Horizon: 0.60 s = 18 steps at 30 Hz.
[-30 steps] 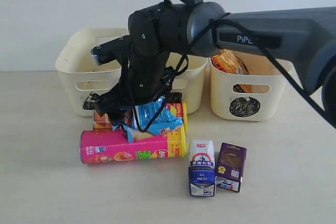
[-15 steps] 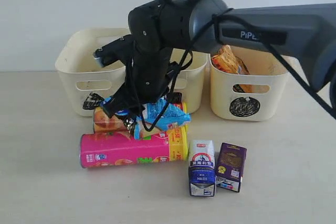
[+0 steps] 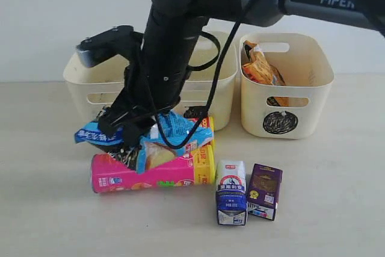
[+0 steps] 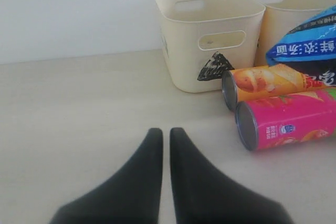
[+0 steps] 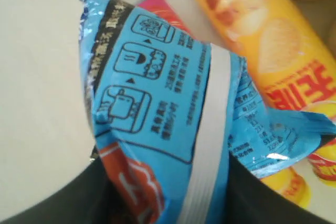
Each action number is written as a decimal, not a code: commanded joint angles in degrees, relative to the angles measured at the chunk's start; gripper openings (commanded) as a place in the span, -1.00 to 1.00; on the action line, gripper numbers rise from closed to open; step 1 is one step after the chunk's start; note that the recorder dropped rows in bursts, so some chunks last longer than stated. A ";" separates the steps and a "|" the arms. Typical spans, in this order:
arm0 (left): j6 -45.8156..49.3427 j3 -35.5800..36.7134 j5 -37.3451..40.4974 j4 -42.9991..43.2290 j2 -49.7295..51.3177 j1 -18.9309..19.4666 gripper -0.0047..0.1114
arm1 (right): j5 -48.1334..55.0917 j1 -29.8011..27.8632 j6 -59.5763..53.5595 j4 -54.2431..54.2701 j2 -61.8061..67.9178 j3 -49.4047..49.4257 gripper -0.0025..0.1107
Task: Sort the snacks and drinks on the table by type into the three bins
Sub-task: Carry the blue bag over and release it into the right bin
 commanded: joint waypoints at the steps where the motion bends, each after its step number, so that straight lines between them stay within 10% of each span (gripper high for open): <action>1: -0.49 -0.18 -0.17 0.19 -0.23 0.17 -0.85 | -1.19 0.41 -1.17 -1.96 -2.92 0.04 -0.94; 18: -0.49 -0.18 -0.17 0.19 -0.23 0.17 -0.85 | 1.83 -15.89 1.87 -13.57 -11.45 0.04 -0.96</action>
